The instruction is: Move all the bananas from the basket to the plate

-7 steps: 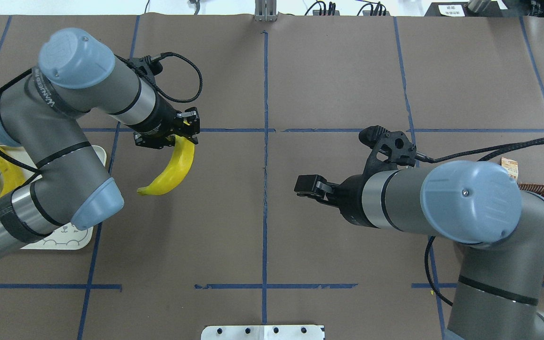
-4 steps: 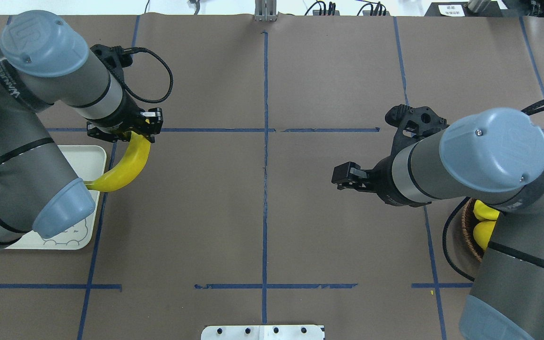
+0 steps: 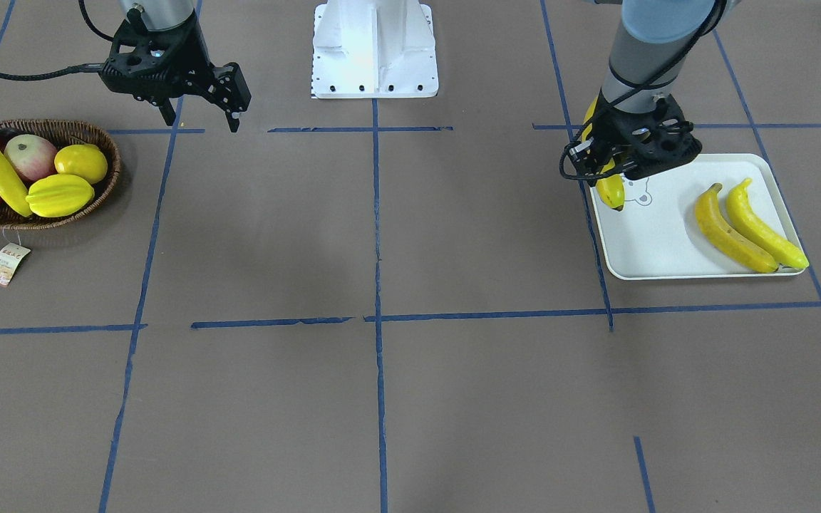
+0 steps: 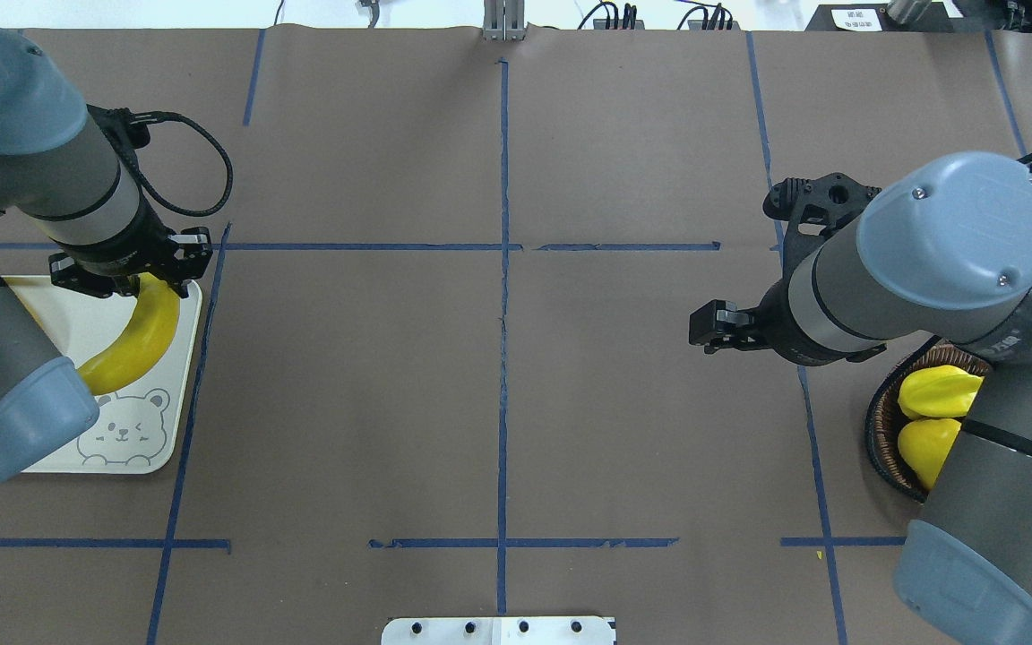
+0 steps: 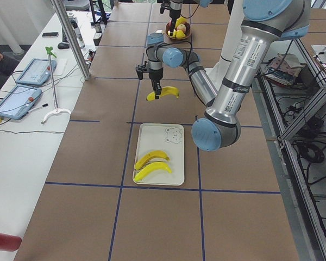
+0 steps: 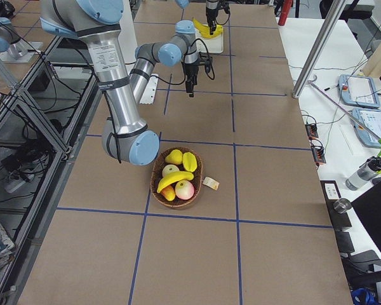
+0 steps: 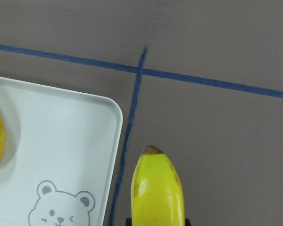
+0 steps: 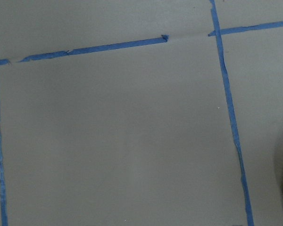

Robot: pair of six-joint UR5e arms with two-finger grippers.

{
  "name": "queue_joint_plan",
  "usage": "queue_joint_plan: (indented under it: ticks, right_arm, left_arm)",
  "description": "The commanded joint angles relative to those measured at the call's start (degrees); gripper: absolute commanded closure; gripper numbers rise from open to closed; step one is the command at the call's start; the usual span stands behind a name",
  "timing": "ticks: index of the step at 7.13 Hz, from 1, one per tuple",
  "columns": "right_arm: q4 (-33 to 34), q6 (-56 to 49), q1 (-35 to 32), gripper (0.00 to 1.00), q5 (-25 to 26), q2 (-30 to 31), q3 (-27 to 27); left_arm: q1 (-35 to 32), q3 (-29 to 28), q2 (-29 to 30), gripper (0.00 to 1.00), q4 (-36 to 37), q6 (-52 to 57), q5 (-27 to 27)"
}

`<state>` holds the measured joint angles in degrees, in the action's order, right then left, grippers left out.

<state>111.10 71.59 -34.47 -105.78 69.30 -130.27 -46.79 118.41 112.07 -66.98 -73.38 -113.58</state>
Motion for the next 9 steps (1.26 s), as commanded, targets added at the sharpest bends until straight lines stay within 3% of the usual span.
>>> queue_joint_plan:
  ticks: [1, 3, 4, 7, 9]
  right_arm:
    - [0.2, -0.5, -0.2, 0.00, 0.0, 0.1, 0.1]
    - [0.2, -0.4, -0.2, 0.00, 0.0, 0.1, 0.1]
    - [0.2, -0.4, -0.1, 0.00, 0.0, 0.1, 0.2]
    - [0.1, 0.0, 0.0, 0.00, 0.0, 0.1, 0.2]
    - [0.1, 0.2, 0.0, 0.00, 0.0, 0.1, 0.2]
  left_arm:
    - [-2.2, 0.1, -4.4, 1.00, -6.9, -14.2, 0.7]
    - [-3.9, -2.5, -11.8, 1.00, -21.1, -22.2, 1.0]
    - [-4.0, -5.4, -14.9, 1.00, -28.3, -27.5, 2.6]
    - [-4.0, -17.0, -21.8, 0.98, -48.9, -29.2, 5.3]
    - [-4.0, -20.7, -22.5, 0.94, -50.4, -29.3, 5.3]
